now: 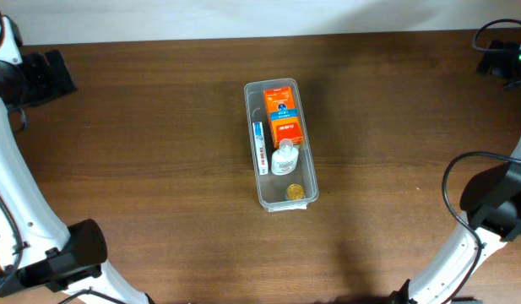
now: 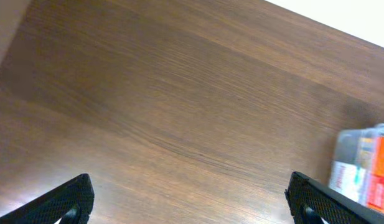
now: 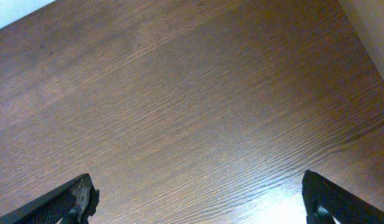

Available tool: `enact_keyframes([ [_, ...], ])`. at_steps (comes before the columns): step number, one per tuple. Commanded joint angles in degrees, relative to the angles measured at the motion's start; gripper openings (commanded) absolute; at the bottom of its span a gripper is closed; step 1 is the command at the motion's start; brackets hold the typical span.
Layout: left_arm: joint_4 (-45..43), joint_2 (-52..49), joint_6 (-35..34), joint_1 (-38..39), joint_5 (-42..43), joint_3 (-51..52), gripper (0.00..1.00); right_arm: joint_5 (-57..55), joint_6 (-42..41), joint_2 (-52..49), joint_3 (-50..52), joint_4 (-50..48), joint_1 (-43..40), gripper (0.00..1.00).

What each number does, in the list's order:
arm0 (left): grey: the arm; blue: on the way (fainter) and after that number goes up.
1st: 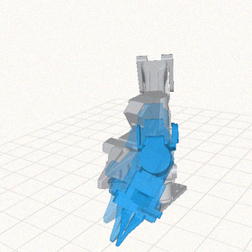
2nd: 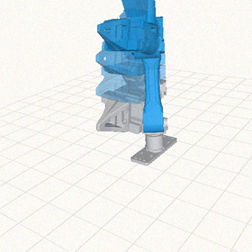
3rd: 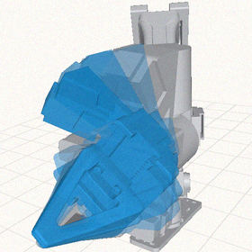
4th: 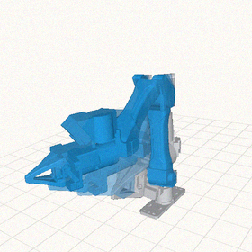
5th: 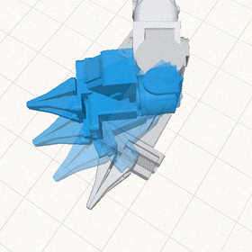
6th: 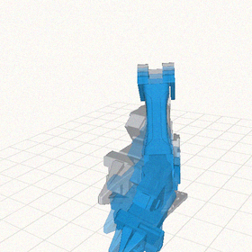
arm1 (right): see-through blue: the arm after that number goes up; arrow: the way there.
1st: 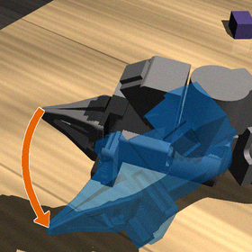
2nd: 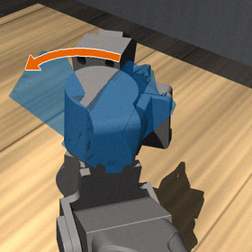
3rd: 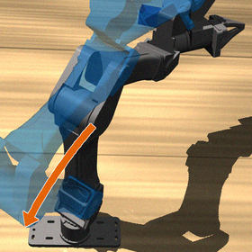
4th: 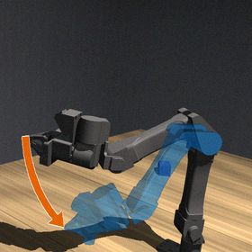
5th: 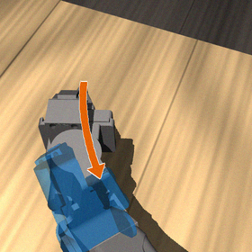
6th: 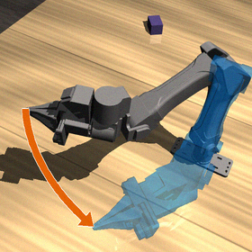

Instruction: Pack container

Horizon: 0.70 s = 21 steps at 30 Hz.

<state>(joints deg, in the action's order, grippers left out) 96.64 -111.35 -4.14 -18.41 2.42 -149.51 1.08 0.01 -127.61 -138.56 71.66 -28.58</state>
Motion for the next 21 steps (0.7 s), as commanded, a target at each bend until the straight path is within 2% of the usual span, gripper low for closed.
enact_keyframes([
  [1, -0.2, 1.22, 0.48, -0.2, 7.82, 0.42, 0.99, -0.28, -0.33, -0.17, -1.11, -0.13, 0.04, 0.98],
  [9, -3.3, 1.51, 0.5, 0.83, 8.74, 0.79, 0.99, -0.28, -0.33, -0.17, -1.11, -0.13, 0.07, 0.98],
  [14, -10.47, 5.64, 0.55, 1.66, 8.74, 4.61, 0.99, -0.28, -0.33, -0.17, -1.11, -0.13, 0.07, 0.98],
  [19, -21.05, 13.68, 3.98, 3.41, 8.7, 19.04, 0.99, -0.28, -0.33, -0.17, -1.11, -0.15, 0.07, 0.98],
  [21, -31.5, 20.37, 5.55, 4.66, 7.93, 33.62, 0.99, -0.28, -0.33, -0.17, -1.11, -0.13, 0.07, 0.98],
])
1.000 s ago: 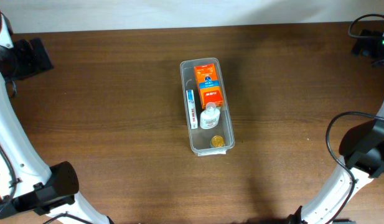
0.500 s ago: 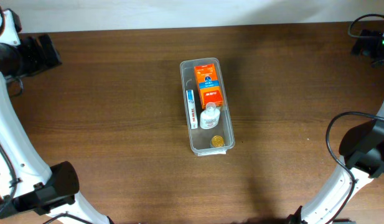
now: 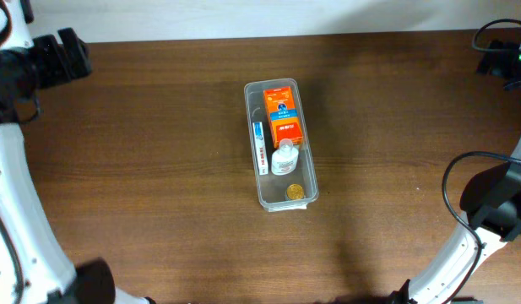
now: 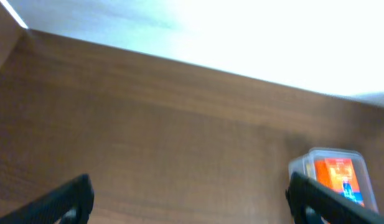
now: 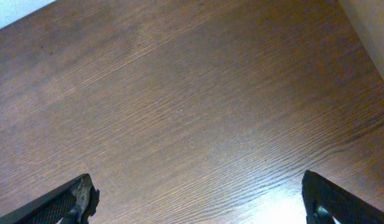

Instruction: Pack container

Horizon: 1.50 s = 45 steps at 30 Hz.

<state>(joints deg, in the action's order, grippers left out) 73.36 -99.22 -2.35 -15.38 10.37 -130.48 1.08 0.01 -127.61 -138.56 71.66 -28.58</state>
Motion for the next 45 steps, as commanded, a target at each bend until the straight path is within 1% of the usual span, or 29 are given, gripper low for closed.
enact_keyframes([
  [1, -12.2, 10.67, 3.76, 1.79, -0.09, 19.98, 0.99, -0.28, -0.33, -0.17, -1.11, -0.13, 0.07, 0.98],
  [6, -33.99, 23.76, 3.72, 1.84, -0.07, 47.58, 0.99, -0.28, -0.33, -0.17, -1.11, -0.13, 0.04, 0.98],
  [9, -45.05, 31.34, 3.69, 1.84, -0.07, 61.99, 0.99, -0.28, -0.33, -0.17, -1.11, -0.13, 0.07, 0.98],
  [10, -50.27, 35.1, 3.67, 1.84, -0.04, 68.78, 1.0, -0.28, -0.33, -0.17, -1.11, -0.13, 0.07, 0.98],
  [14, -64.98, 44.39, 3.65, 1.84, -0.02, 85.72, 0.99, -0.28, -0.33, -0.17, -1.11, -0.13, 0.07, 0.98],
  [15, -70.16, 47.45, 3.65, 1.84, -0.02, 91.32, 0.99, -0.28, -0.33, -0.17, -1.11, -0.13, 0.07, 0.98],
  [17, -76.46, 51.19, 3.61, 1.84, -0.04, 97.79, 0.99, -0.28, -0.33, -0.17, -1.11, -0.13, 0.04, 0.98],
  [18, -81.4, 54.4, 2.47, 1.84, -0.09, 102.82, 0.99, -0.28, -0.33, -0.17, -1.11, -0.13, 0.07, 0.98],
  [20, -86.4, 58.51, 0.96, 1.84, -0.48, 108.43, 0.99, -0.28, -0.33, -0.15, -1.11, -0.13, 0.07, 0.98],
  [23, -92.41, 64.48, -2.89, 1.84, -3.91, 115.75, 0.99, -0.28, -0.33, -0.17, -1.11, -0.13, 0.07, 0.98],
  [26, -95.54, 70.1, -3.67, 1.84, -5.9, 121.46, 0.99, -0.28, -0.33, -0.17, -1.11, -0.13, 0.07, 0.98],
  [31, -95.12, 76.85, -3.67, 1.84, -5.68, 125.98, 0.99, -0.28, -0.33, -0.17, -1.11, -0.13, 0.07, 0.98],
  [36, -92.41, 81.9, -3.69, 2.51, -5.7, 128.04, 1.0, -0.28, -0.33, -0.17, -1.11, -0.13, 0.07, 0.98],
  [40, -87.76, 85.0, -3.67, 4.92, -5.92, 128.08, 0.99, -0.28, -0.33, -0.17, -1.11, -0.13, 0.07, 0.99],
  [45, -84.3, 87.32, -3.67, 7.54, -5.97, 128.56, 0.99, -0.28, -0.33, -0.17, -1.11, -0.13, 0.07, 0.98],
])
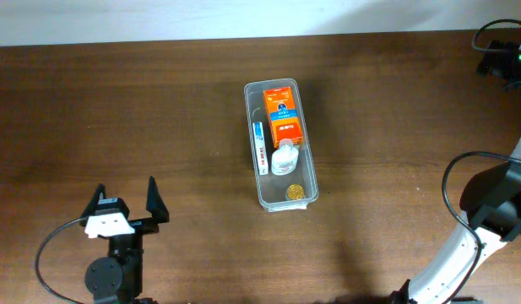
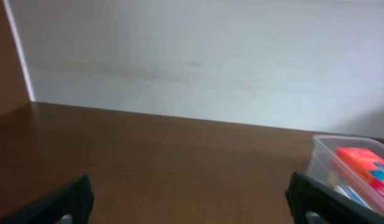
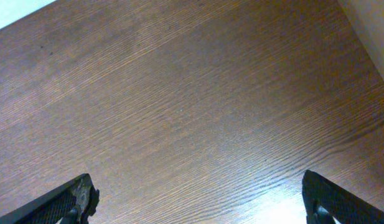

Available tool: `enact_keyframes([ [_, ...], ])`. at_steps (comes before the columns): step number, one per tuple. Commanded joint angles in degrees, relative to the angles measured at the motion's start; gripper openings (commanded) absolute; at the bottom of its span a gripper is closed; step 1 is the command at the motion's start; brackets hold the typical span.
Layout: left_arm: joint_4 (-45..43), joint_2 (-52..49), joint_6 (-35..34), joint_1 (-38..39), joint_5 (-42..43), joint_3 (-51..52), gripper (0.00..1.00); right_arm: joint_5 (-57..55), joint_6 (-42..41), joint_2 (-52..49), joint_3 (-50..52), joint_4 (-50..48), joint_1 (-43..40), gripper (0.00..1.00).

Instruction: Pack container

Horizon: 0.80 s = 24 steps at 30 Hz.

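Observation:
A clear plastic container (image 1: 281, 143) stands mid-table. Inside lie an orange box (image 1: 283, 118), a white bottle (image 1: 284, 159), a slim white tube (image 1: 260, 145) along the left wall and a small gold round piece (image 1: 294, 192). My left gripper (image 1: 126, 198) sits low at the front left, open and empty, pointing toward the far wall. Its wrist view catches the container (image 2: 328, 155) and orange box (image 2: 366, 163) at the right edge. My right gripper (image 3: 198, 202) is open over bare wood, far from the container; overhead shows only its arm (image 1: 496, 203).
A black device with cables (image 1: 501, 55) sits at the far right corner. A white wall (image 2: 192, 56) rises behind the table's far edge. The dark wooden tabletop (image 1: 159, 110) surrounds the container on all sides.
My left arm was at the far left corner of the table; now its gripper is low at the front left, looking level across the table. The right gripper and the container's contents are unchanged.
At first my left gripper was at the far left edge, its camera looking down on the wood. Then it was slightly further right with the camera tilted up toward the wall. Now it rests at the front left, open. The right gripper stayed open throughout.

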<state>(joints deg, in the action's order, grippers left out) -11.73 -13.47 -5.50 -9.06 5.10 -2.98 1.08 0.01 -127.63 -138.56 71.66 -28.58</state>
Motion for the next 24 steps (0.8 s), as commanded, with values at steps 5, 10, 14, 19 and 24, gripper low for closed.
enact_keyframes([
  [5, 3.69, 5.07, -0.5, 1.55, -0.81, 2.51, 0.99, -0.28, -0.33, -0.13, -1.11, -0.13, 0.07, 0.98],
  [10, 6.99, 7.39, -0.5, 1.55, -1.53, 2.51, 0.99, -0.28, -0.33, -0.15, -1.11, -0.13, 0.07, 0.98],
  [14, 12.11, 10.45, -0.5, 1.57, -1.51, 2.51, 1.0, -0.28, -0.33, -0.15, -1.11, -0.13, 0.07, 0.98],
  [19, 16.11, 13.18, -0.5, 1.57, -1.53, 2.51, 0.99, -0.28, -0.33, -0.15, -1.11, -0.13, 0.07, 0.98],
  [24, 16.13, 13.18, -0.5, 1.57, -1.51, 2.51, 0.99, -0.28, -0.33, -0.15, -1.11, -0.13, 0.07, 0.98],
])
